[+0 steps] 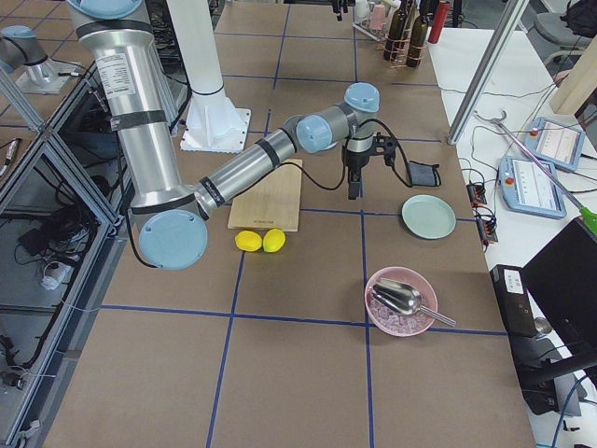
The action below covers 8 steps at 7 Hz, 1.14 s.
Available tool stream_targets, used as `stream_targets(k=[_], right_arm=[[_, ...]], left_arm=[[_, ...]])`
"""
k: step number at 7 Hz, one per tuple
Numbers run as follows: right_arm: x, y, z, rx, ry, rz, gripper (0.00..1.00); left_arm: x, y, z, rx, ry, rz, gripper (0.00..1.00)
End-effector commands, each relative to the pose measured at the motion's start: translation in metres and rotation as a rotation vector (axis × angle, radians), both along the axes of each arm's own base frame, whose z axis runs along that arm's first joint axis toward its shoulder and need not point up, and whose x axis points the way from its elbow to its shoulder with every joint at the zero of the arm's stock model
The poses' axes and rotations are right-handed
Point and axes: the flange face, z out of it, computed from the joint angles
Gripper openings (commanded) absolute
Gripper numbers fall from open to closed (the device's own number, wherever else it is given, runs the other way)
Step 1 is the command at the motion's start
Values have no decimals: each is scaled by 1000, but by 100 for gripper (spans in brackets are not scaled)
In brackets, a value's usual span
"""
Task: Pick orange to plate
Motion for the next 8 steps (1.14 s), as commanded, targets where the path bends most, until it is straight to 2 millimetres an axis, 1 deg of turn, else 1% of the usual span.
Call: stream_targets(k=[1,2,3,4,5,6,8], right_arm=[[85,-2,45,53,44,-77,100],[119,8,77,54,-1,-111,100],[149,18,106,53,-56,-117,100],[155,32,126,40,-41,-126,100],[156,36,133,38,-41,-122,100],[156,40,138,22,-41,-113,100],[155,37,137,48,-39,-115,100]], left_arm=[[-139,-22,6,-55,-148,8,100],[-177,-18,4,-156,-111,-26,100],[-174,-10,11,-192,-37,-12,100],[-170,6,31,-234,-13,-6,100],[-165,17,38,-247,33,0,100],[-160,24,41,-253,89,16,100],[-156,42,64,-257,88,26,100]])
